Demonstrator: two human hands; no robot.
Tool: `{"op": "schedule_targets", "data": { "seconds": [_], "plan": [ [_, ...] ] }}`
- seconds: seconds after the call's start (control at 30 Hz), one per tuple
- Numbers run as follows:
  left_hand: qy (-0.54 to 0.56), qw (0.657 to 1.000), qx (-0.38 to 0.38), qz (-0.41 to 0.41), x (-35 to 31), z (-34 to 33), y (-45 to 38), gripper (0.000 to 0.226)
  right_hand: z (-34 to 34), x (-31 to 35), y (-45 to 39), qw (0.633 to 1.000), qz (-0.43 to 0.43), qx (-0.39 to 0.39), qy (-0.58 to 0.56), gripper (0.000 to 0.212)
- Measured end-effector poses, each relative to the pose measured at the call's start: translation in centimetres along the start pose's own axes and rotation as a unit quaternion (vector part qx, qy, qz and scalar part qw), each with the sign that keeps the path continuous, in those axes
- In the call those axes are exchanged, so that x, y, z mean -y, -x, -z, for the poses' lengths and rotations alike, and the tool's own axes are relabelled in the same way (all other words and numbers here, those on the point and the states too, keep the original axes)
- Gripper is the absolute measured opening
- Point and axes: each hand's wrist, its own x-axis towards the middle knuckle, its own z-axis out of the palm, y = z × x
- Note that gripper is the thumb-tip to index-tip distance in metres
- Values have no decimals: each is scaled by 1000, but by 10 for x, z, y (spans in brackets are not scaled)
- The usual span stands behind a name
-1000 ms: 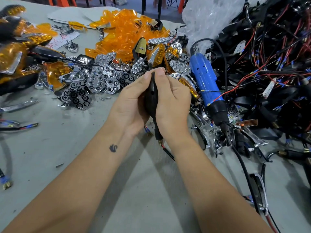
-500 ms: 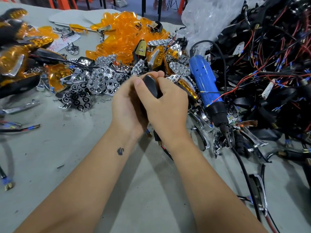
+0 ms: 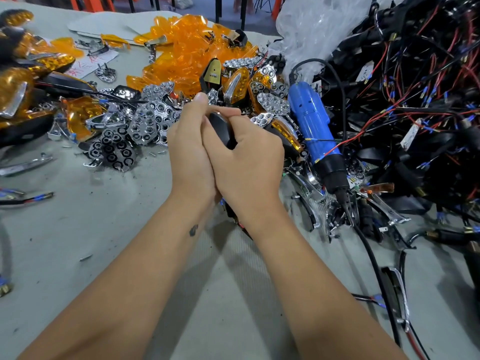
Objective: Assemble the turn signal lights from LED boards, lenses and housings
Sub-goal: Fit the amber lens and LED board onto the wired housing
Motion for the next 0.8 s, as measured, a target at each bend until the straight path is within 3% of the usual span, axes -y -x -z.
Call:
{"op": "schedule_targets", "data": {
  "seconds": [0.13,0.23,0.33,0.43,0.53,0.67,0.8],
  "plan": [
    [45,997,66,-6,0,2,2,46,-2,1,1,999,17,-20,32,42],
    [79,992,94,6,-2,4,1,46,-3,-1,2,1000,20,16,12,29],
    [83,994,67,38,-3,6,-2,42,-3,-5,3,995,-6,97,-32,29],
    [104,991,21,81,-2,8,-4,32,0,-11,4,984,-63,130,-104,42],
    [129,987,-14,90,-3,10,-8,30,5,-18,3,976,-78,160,-125,37],
    [117,989,14,94,-5,13,-11,25,6,-22,3,969,-83,150,-176,30],
    [45,996,21,78,-6,17,-13,21,8,-23,4,963,-97,149,-203,39]
  ]
}}
